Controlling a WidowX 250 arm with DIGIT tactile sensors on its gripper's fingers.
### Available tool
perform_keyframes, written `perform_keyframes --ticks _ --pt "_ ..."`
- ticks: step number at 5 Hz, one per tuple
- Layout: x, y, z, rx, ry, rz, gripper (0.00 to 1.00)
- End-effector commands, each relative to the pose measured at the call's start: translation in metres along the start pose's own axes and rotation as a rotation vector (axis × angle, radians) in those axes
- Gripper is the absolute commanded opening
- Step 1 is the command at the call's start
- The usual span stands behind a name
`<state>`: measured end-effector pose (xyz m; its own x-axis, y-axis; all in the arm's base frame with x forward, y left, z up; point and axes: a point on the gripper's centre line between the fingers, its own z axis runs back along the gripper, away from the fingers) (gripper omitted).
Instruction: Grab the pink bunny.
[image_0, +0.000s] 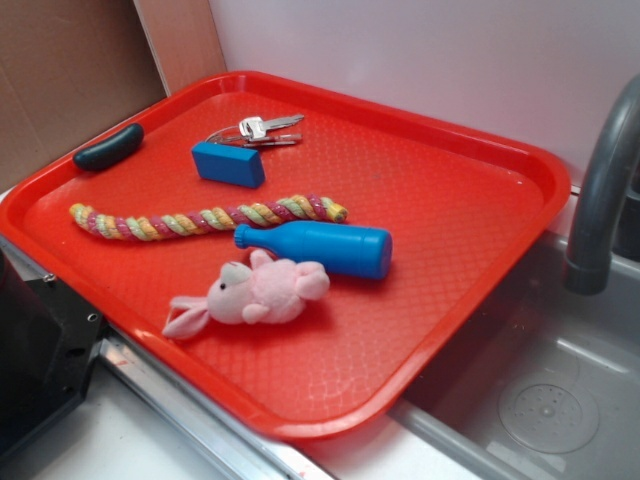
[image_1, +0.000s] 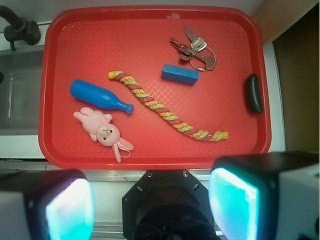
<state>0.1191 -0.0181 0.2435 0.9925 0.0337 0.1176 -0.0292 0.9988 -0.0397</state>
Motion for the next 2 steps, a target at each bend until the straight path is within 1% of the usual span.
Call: perform_keyframes --ticks 1,2 --pt "0.000 0.000 0.000 0.000 0.000 0.000 1.00" --pt "0.007 -0.017 -0.007 0.026 -0.047 -0.098 1.00"
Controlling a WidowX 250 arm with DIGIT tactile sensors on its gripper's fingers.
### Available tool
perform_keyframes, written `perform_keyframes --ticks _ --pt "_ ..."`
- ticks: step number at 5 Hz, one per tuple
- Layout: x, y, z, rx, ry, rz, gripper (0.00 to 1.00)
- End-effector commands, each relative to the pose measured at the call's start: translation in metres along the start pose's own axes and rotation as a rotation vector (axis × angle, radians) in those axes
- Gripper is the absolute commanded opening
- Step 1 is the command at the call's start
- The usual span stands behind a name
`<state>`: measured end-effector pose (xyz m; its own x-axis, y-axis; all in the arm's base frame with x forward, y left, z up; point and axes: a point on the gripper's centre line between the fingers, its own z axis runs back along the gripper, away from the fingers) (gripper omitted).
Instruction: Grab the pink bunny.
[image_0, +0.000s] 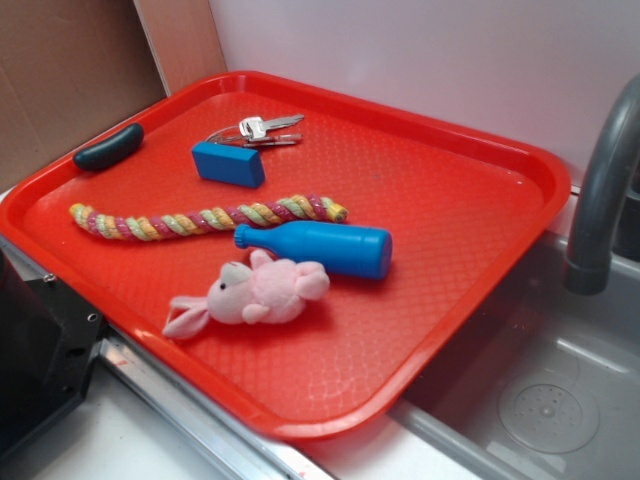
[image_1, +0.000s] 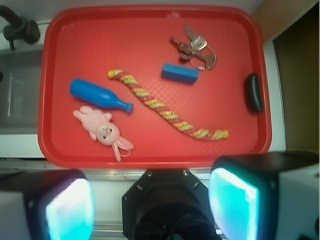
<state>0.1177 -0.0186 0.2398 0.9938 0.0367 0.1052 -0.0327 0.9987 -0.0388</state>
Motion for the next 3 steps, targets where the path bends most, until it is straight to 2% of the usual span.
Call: perform_keyframes --ticks 1,2,3 --pt "0.010 -0.034 -0.013 0.008 -0.149 -0.200 1.00" --pt "0.012 -0.055 -0.032 -0.081 -0.142 -0.358 1.00" --pt "0.010 -0.066 -0.049 -0.090 -0.145 -0.348 1.00"
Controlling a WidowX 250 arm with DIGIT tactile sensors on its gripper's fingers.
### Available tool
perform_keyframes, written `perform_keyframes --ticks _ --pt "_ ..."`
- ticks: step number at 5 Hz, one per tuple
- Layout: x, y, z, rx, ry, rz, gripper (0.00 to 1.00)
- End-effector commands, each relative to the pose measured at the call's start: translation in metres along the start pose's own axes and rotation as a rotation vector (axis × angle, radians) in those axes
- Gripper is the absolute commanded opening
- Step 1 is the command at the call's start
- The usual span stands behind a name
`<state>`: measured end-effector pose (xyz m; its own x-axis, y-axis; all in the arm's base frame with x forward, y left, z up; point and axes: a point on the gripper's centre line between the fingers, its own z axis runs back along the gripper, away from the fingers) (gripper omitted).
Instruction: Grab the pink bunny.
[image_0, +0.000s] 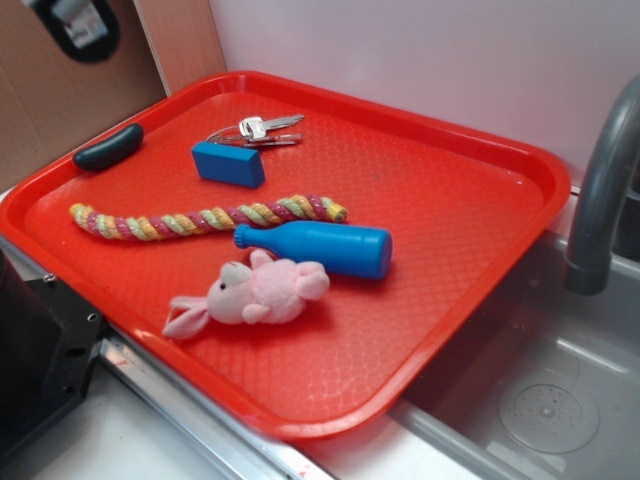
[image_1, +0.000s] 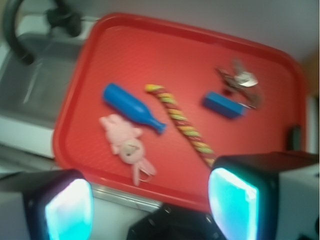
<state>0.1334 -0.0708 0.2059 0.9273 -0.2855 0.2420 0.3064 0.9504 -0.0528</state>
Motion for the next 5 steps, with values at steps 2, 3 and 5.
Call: perform_keyframes --ticks 2,3,5 --pt "0.008 -0.022 -0.066 0.019 0.000 -0.028 1.00" --pt "0.011 -0.021 -0.101 0.013 0.031 -0.068 1.00" --pt "-0.008 -0.021 -0.171 0.024 0.200 -0.122 1.00"
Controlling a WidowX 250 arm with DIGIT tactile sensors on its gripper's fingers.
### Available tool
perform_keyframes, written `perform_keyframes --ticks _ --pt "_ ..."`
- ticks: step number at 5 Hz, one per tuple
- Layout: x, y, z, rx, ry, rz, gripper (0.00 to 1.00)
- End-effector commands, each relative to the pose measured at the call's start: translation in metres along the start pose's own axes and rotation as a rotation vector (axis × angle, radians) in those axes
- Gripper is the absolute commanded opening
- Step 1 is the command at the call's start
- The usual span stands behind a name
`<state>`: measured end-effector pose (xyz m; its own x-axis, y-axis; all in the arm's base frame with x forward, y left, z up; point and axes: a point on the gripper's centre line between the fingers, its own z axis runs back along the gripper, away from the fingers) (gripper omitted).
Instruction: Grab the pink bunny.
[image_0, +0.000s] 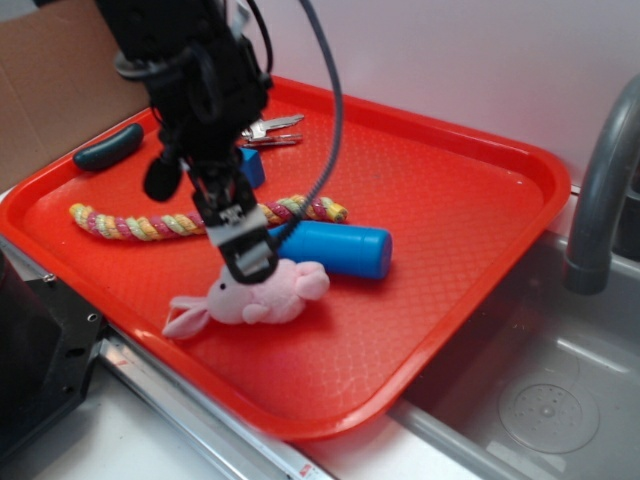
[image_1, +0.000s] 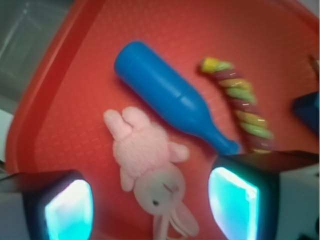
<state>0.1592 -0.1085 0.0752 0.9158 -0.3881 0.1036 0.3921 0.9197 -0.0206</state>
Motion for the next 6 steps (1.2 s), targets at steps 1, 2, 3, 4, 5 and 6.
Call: perform_keyframes --ticks 1,2,3,4,5,6 --pt "-0.011 -0.004 -0.045 -0.007 0.086 -0.045 1.00" --pt "-0.010 -0.004 -0.049 0.024 0.099 -0.034 0.70" --pt "-0.011 -0.004 -0.047 0.021 0.094 -0.010 0.00" --pt "-0.008 -0.001 -0.042 0.032 0.114 0.013 0.00" --pt "0.006 0.009 -0.008 0.057 0.215 0.150 0.00" --pt "0.031 0.029 0.040 0.008 0.194 0.268 0.00"
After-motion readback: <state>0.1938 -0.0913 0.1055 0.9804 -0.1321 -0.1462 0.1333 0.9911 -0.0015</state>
